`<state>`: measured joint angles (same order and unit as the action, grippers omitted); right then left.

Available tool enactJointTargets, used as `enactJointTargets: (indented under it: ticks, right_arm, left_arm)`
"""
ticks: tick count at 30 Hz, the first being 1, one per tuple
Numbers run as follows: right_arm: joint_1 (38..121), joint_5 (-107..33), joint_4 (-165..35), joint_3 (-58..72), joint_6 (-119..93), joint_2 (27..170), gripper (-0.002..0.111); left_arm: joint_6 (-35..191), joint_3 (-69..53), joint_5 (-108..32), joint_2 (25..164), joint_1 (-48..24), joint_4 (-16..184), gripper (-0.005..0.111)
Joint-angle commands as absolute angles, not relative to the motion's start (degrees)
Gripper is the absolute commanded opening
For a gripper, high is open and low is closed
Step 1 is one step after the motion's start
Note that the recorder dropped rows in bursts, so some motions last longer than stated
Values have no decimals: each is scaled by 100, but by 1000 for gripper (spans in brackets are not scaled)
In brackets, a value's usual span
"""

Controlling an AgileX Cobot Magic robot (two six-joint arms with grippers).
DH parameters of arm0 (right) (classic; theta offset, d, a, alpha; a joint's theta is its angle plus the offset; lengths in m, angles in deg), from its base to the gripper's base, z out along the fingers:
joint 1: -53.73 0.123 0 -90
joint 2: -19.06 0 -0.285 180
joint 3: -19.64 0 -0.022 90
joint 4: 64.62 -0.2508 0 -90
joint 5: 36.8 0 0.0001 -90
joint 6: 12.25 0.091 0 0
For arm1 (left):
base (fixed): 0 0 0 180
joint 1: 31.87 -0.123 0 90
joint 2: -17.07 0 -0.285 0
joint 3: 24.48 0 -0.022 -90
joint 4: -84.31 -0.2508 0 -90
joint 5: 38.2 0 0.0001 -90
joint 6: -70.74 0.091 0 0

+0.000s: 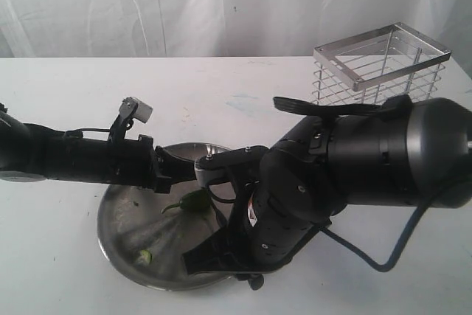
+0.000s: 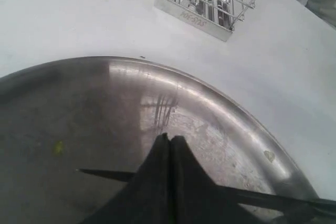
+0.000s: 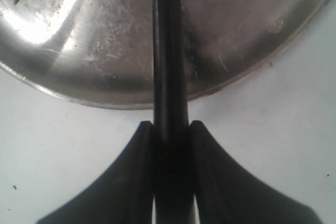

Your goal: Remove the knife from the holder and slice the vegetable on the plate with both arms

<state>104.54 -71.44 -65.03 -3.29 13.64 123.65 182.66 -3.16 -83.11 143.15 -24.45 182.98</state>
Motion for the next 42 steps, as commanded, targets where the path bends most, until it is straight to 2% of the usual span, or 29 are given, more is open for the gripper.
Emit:
enactJointTargets:
  ticks: [1, 20, 34, 42]
  right_arm:
    - [10451, -7098, -6462, -302, 1366, 12617, 0]
    - [10451, -7063, -6462, -302, 1353, 12773, 0]
    - [10451, -8365, -6107, -302, 1001, 12753, 0]
    - [10451, -8234, -6107, -302, 852, 12753, 0]
  left_arm:
    - [18211, -269, -7818, 14353, -2354, 18426, 0]
    - [18094, -269, -7303, 14824, -2308, 18366, 0]
    - [17854, -269, -7286, 14824, -2308, 18054, 0]
    - [17747, -561, -8711, 14619, -2320, 18105, 0]
